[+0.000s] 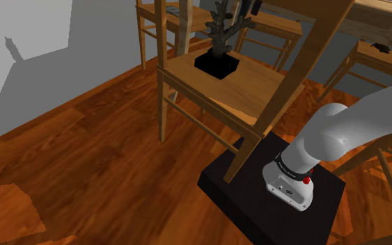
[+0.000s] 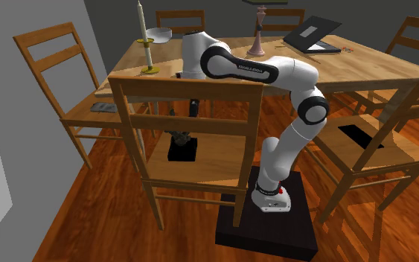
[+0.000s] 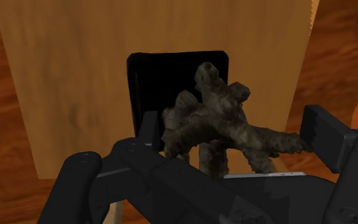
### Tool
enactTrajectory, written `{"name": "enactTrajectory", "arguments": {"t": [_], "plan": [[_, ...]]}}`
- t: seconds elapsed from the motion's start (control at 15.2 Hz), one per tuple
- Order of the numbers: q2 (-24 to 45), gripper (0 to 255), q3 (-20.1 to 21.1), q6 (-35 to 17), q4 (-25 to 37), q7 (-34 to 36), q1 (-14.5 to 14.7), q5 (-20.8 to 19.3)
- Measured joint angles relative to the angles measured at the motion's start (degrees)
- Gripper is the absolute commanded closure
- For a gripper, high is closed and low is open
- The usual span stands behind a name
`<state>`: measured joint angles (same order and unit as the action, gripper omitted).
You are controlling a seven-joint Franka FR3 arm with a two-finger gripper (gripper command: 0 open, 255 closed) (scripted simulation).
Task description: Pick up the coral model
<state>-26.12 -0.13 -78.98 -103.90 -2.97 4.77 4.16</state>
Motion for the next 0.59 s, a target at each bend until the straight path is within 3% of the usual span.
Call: {"name": "enactTrajectory", "arguments": {"t": [0.33, 0.4, 0.59], "plan": [[-1.32, 0, 0.03, -3.08, -4.42, -0.27, 0.00, 0.03], [-1.46, 255, 0.02, -3.24, -4.72, -0.30, -0.01, 0.02], [-1.61, 255, 0.01, -3.37, -4.94, -0.32, -0.02, 0.01]]}}
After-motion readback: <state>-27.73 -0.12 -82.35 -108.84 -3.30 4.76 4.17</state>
